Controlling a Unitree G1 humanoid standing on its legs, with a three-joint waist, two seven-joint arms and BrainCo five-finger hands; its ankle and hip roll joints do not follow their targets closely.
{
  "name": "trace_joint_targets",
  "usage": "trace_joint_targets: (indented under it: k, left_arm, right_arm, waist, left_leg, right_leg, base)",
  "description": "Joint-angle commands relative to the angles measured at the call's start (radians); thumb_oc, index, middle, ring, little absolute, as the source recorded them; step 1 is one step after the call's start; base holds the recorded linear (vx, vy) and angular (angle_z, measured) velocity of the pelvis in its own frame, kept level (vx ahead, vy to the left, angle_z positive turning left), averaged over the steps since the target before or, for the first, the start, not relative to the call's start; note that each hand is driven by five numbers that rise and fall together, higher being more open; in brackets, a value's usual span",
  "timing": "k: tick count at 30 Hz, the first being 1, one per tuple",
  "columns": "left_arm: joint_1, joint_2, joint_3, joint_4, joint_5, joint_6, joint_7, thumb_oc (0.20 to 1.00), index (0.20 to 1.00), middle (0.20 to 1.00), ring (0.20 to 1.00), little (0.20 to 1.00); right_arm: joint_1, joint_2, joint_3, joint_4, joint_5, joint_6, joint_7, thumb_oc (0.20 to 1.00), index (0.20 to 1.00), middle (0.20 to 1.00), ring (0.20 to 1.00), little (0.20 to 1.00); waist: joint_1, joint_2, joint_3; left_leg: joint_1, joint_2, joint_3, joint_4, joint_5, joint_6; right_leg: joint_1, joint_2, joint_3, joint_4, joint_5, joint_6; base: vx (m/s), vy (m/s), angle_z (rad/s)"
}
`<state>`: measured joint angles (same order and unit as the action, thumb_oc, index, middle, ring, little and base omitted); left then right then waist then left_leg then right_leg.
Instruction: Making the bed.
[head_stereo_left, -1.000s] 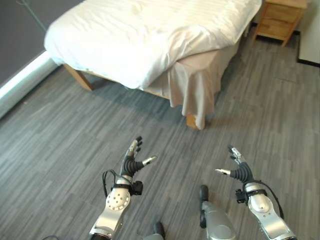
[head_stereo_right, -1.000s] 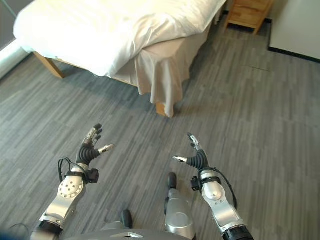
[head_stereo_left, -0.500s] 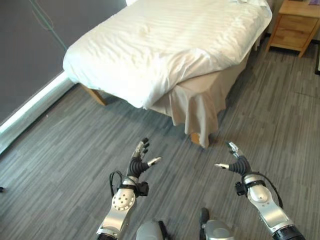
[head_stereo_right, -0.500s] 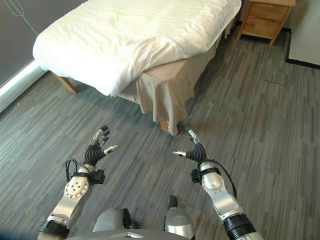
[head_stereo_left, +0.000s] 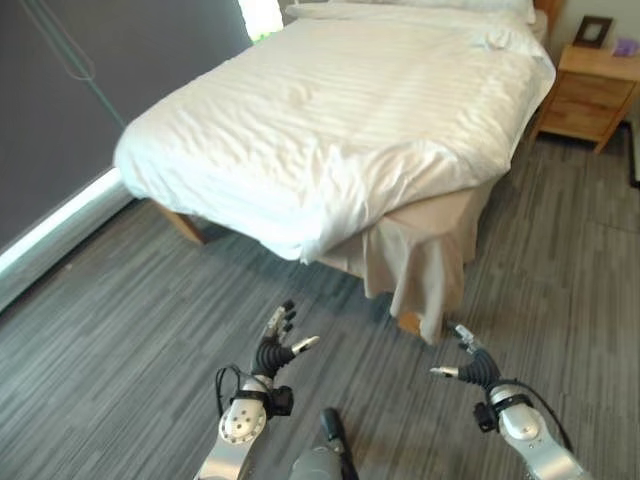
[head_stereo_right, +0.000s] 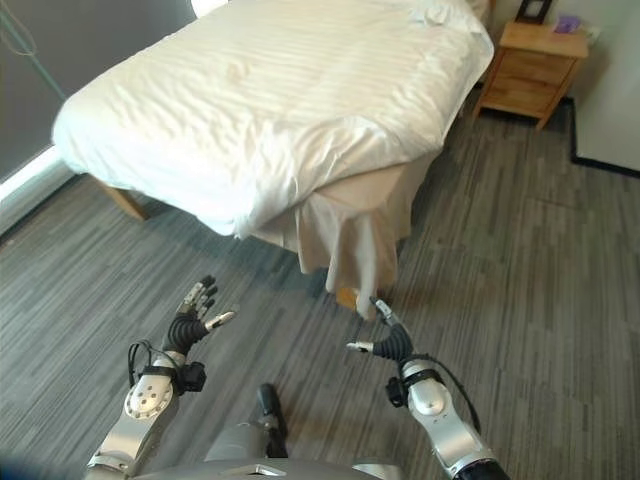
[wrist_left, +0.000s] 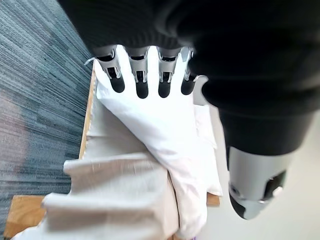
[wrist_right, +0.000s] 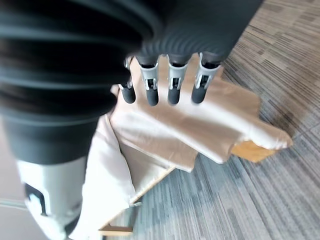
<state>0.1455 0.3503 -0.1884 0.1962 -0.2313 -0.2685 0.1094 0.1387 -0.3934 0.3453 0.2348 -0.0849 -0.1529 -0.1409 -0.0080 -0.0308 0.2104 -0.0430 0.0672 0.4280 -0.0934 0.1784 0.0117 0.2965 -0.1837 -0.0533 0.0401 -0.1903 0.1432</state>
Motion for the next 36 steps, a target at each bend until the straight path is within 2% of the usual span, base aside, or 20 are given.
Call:
trace_joint_targets:
  k: [1, 3, 4, 6, 7, 9, 10, 11, 14, 17, 19, 21, 23, 25, 26, 28, 29, 30, 32, 36]
  left_arm:
    - [-0.009, 0.054, 0.015, -0.095, 0.018, -0.019, -0.019, 1.0, 1.0, 1.0, 1.0, 1.0]
    - [-0.032, 0.091, 0.009, -0.095, 0.028, -0.019, -0.018, 1.0, 1.0, 1.0, 1.0, 1.0]
    - [-0.049, 0.109, 0.014, -0.089, 0.039, -0.019, -0.01, 1.0, 1.0, 1.0, 1.0, 1.0]
    - [-0.06, 0.111, 0.017, -0.081, 0.042, -0.021, -0.004, 1.0, 1.0, 1.0, 1.0, 1.0]
    - [-0.082, 0.119, 0.015, -0.069, 0.039, -0.022, 0.006, 1.0, 1.0, 1.0, 1.0, 1.0]
    - [-0.085, 0.12, 0.015, -0.065, 0.032, -0.022, 0.006, 1.0, 1.0, 1.0, 1.0, 1.0]
    - [-0.084, 0.12, 0.019, -0.064, 0.014, -0.026, 0.005, 1.0, 1.0, 1.0, 1.0, 1.0]
    - [-0.084, 0.12, 0.02, -0.064, 0.014, -0.026, 0.005, 1.0, 1.0, 1.0, 1.0, 1.0]
    - [-0.099, 0.114, 0.008, -0.045, 0.006, -0.03, 0.011, 1.0, 1.0, 1.0, 1.0, 1.0]
    - [-0.121, 0.115, 0.002, -0.019, 0.015, -0.036, 0.013, 1.0, 1.0, 1.0, 1.0, 1.0]
    - [-0.114, 0.097, 0.001, -0.02, 0.006, -0.037, 0.023, 1.0, 1.0, 1.0, 1.0, 1.0]
    - [-0.096, 0.078, 0.005, -0.027, -0.031, -0.04, 0.025, 1.0, 1.0, 1.0, 1.0, 1.0]
    - [-0.12, 0.071, -0.004, -0.022, -0.06, -0.046, 0.025, 1.0, 1.0, 1.0, 1.0, 1.0]
    - [-0.122, 0.075, -0.013, -0.005, -0.045, -0.048, 0.039, 1.0, 1.0, 1.0, 1.0, 1.0]
    - [-0.124, 0.075, -0.015, 0.004, -0.04, -0.048, 0.042, 1.0, 1.0, 1.0, 1.0, 1.0]
    - [-0.113, 0.075, -0.012, 0.006, -0.068, -0.052, 0.042, 1.0, 1.0, 1.0, 1.0, 1.0]
    - [-0.114, 0.073, -0.01, 0.007, -0.069, -0.052, 0.041, 1.0, 1.0, 1.0, 1.0, 1.0]
    - [-0.083, 0.067, 0.004, 0.004, -0.08, -0.072, 0.093, 1.0, 1.0, 1.0, 1.0, 1.0]
    - [-0.058, 0.089, -0.022, -0.016, -0.06, -0.045, 0.025, 1.0, 1.0, 1.0, 1.0, 1.0]
    - [-0.119, 0.143, -0.025, 0.01, -0.096, -0.063, 0.017, 1.0, 1.0, 1.0, 1.0, 1.0]
  right_arm:
    - [-0.09, 0.005, -0.036, -0.063, -0.038, -0.046, -0.008, 1.0, 1.0, 1.0, 1.0, 1.0]
    - [-0.123, -0.004, -0.032, -0.095, -0.046, -0.049, -0.012, 1.0, 1.0, 1.0, 1.0, 1.0]
    - [-0.161, -0.012, -0.039, -0.127, -0.097, -0.046, -0.031, 1.0, 1.0, 1.0, 1.0, 1.0]
    - [-0.178, -0.014, -0.047, -0.146, -0.122, -0.044, -0.045, 1.0, 1.0, 1.0, 1.0, 1.0]
    - [-0.214, -0.032, -0.071, -0.198, -0.157, -0.041, -0.076, 1.0, 1.0, 1.0, 1.0, 1.0]
    - [-0.23, -0.046, -0.081, -0.23, -0.173, -0.04, -0.084, 1.0, 1.0, 1.0, 1.0, 1.0]
    - [-0.275, -0.07, -0.099, -0.284, -0.21, -0.043, -0.109, 1.0, 1.0, 1.0, 1.0, 1.0]
    - [-0.276, -0.07, -0.099, -0.285, -0.21, -0.042, -0.109, 1.0, 1.0, 1.0, 1.0, 1.0]
    - [-0.378, -0.078, -0.091, -0.306, -0.25, -0.028, -0.151, 1.0, 1.0, 1.0, 1.0, 1.0]
    - [-0.508, -0.07, -0.023, -0.277, -0.293, -0.012, -0.171, 1.0, 1.0, 1.0, 1.0, 1.0]
    - [-0.581, -0.07, 0.02, -0.259, -0.359, 0.002, -0.187, 1.0, 1.0, 1.0, 1.0, 1.0]
    - [-0.661, -0.054, 0.057, -0.232, -0.395, 0.011, -0.212, 1.0, 1.0, 1.0, 1.0, 1.0]
    - [-0.735, -0.053, 0.089, -0.182, -0.42, 0.027, -0.226, 1.0, 1.0, 1.0, 1.0, 1.0]
    - [-0.811, -0.049, 0.115, -0.114, -0.451, 0.051, -0.251, 1.0, 1.0, 1.0, 1.0, 1.0]
    - [-0.852, -0.043, 0.13, -0.074, -0.462, 0.066, -0.262, 1.0, 1.0, 1.0, 1.0, 1.0]
    - [-0.951, -0.029, 0.162, 0.046, -0.441, 0.085, -0.269, 1.0, 1.0, 1.0, 1.0, 1.0]
    - [-0.959, -0.027, 0.167, 0.056, -0.439, 0.081, -0.273, 1.0, 1.0, 1.0, 1.0, 1.0]
    - [-0.973, -0.046, 0.206, 0.169, -0.438, 0.106, -0.286, 1.0, 1.0, 1.0, 1.0, 1.0]
    - [-0.984, -0.035, 0.194, 0.141, -0.432, 0.093, -0.279, 1.0, 1.0, 1.0, 1.0, 1.0]
    - [-1.182, -0.063, 0.222, 0.352, -0.398, 0.127, -0.275, 1.0, 1.0, 1.0, 1.0, 1.0]
  waist:
    - [0.02, -0.026, -0.006]
    - [-0.006, -0.039, 0.014]
    - [-0.017, -0.012, 0.021]
    - [-0.023, -0.012, 0.024]
    - [-0.046, -0.017, 0.035]
    - [-0.061, -0.015, 0.039]
    - [-0.086, -0.031, 0.029]
    - [-0.09, -0.027, 0.03]
    - [-0.108, -0.042, 0.011]
    - [-0.103, -0.042, 0.002]
    - [-0.086, -0.035, 0.002]
    - [-0.067, -0.031, 0.014]
    - [-0.034, -0.047, 0.048]
    - [-0.008, -0.06, 0.07]
    - [0.0, -0.057, 0.074]
    - [0.018, -0.022, 0.07]
    - [0.02, -0.024, 0.071]
    - [0.046, 0.011, 0.073]
    - [0.04, 0.037, 0.064]
    - [0.042, 0.026, 0.085]
  left_leg:
    - [-0.018, 0.088, -0.034, 0.02, -0.005, -0.086]
    - [0.038, 0.065, -0.047, 0.015, -0.05, -0.056]
    - [0.086, 0.082, -0.044, 0.006, -0.085, -0.044]
    - [0.1, 0.078, -0.047, 0.006, -0.102, -0.04]
    - [0.136, 0.059, -0.065, 0.006, -0.134, -0.045]
    - [0.149, 0.061, -0.078, 0.006, -0.141, -0.049]
    - [0.19, 0.042, -0.1, 0.006, -0.185, -0.063]
    - [0.188, 0.048, -0.104, 0.006, -0.181, -0.064]
    - [0.246, 0.03, -0.14, 0.006, -0.241, -0.081]
    - [0.32, 0.022, -0.161, 0.006, -0.293, -0.091]
    - [0.326, 0.034, -0.179, 0.134, -0.317, -0.107]
    - [0.238, 0.064, -0.205, 0.353, -0.267, -0.143]
    - [0.1, 0.075, -0.243, 0.587, -0.174, -0.191]
    - [0.028, 0.08, -0.236, 0.647, -0.161, -0.19]
    - [-0.001, 0.083, -0.227, 0.619, -0.175, -0.182]
    - [-0.008, 0.092, -0.206, 0.386, -0.203, -0.153]
    - [0.005, 0.087, -0.199, 0.366, -0.197, -0.153]
    - [0.004, 0.117, -0.182, 0.218, -0.166, -0.154]
    - [0.068, 0.114, -0.187, 0.086, -0.134, -0.151]
    - [0.074, 0.089, -0.174, 0.013, -0.106, -0.148]
  right_leg:
    - [-0.02, 0.016, 0.017, 0.213, 0.148, 0.077]
    - [-0.133, 0.019, 0.048, 0.441, 0.299, 0.119]
    - [-0.234, 0.011, 0.024, 0.554, 0.341, 0.118]
    - [-0.283, -0.024, -0.002, 0.591, 0.325, 0.111]
    - [-0.339, -0.047, -0.059, 0.525, 0.245, 0.074]
    - [-0.356, -0.021, -0.076, 0.464, 0.22, 0.054]
    - [-0.369, 0.015, -0.093, 0.242, 0.152, 0.029]
    - [-0.361, 0.021, -0.1, 0.224, 0.165, 0.027]
    - [-0.406, 0.057, -0.07, -0.01, 0.22, 0.028]
    - [-0.401, 0.042, -0.092, -0.075, 0.268, 0.031]
    - [-0.343, 0.041, -0.102, -0.074, 0.265, 0.007]
    - [-0.273, 0.042, -0.122, -0.101, 0.254, -0.027]
    - [-0.212, 0.03, -0.139, -0.118, 0.234, -0.063]
    - [-0.178, 0.024, -0.143, -0.127, 0.206, -0.075]
    - [-0.171, 0.021, -0.141, -0.127, 0.195, -0.073]
    - [-0.176, 0.031, -0.129, -0.127, 0.167, -0.052]
    - [-0.176, 0.028, -0.125, -0.127, 0.166, -0.05]
    - [-0.161, 0.033, -0.135, -0.127, 0.135, -0.033]
    - [-0.16, 0.036, -0.153, -0.127, 0.133, -0.031]
    - [-0.239, 0.034, -0.153, -0.126, 0.185, -0.025]
  base:
    - [0.2, 0.11, 0.22]
    - [0.31, 0.148, 0.3]
    - [0.42, 0.179, 0.24]
    - [0.35, 0.097, 0.33]
    - [0.43, 0.035, 0.37]
    - [0.45, -0.019, 0.39]
    - [0.32, -0.078, 0.51]
    - [0.51, -0.121, 0.34]
    - [0.39, -0.108, 0.44]
    - [0.46, -0.151, 0.52]
    - [0.33, -0.174, 0.41]
    - [0.28, -0.214, 0.41]
    - [0.19, -0.197, 0.04]
    - [0.22, -0.108, 0.0]
    - [0.27, 0.061, 0.14]
    - [0.24, 0.172, 0.11]
    - [0.17, 0.184, -0.03]
    - [0.17, 0.145, -0.01]
    - [0.13, 0.15, -0.16]
    - [-0.06, 0.058, 0.11]
